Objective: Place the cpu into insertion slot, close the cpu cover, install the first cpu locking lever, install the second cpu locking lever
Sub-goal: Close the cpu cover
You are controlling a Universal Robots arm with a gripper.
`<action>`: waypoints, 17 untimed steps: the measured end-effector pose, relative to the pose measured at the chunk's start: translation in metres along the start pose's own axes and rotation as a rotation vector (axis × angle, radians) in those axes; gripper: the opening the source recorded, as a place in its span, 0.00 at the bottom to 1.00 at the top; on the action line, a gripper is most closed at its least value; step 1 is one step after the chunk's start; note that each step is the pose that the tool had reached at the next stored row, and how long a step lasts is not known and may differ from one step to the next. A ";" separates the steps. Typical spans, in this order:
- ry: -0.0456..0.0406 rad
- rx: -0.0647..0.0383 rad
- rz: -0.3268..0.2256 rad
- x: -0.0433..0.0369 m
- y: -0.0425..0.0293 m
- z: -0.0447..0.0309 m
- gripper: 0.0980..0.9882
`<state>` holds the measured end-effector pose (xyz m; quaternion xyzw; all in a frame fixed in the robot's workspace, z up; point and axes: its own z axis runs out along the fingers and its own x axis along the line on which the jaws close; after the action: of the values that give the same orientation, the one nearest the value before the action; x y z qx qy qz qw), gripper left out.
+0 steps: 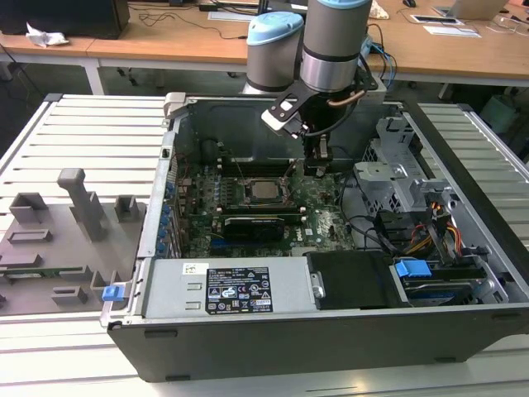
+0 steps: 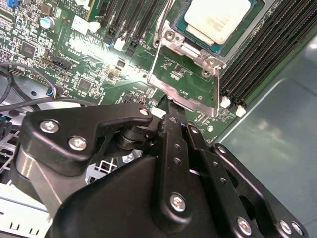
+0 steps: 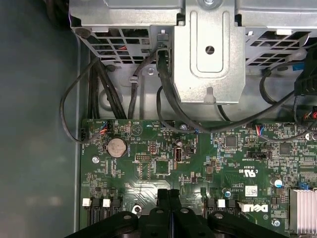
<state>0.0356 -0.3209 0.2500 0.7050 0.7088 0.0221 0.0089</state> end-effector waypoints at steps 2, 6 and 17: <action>0.0000 0.000 0.000 0.0000 -0.0006 0.0000 0.01; 0.0000 0.000 0.000 0.0000 -0.0027 -0.0001 0.01; 0.0000 0.000 0.000 0.0000 -0.0064 -0.0003 0.01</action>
<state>0.0292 -0.3209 0.2500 0.7050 0.7088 0.0221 0.0089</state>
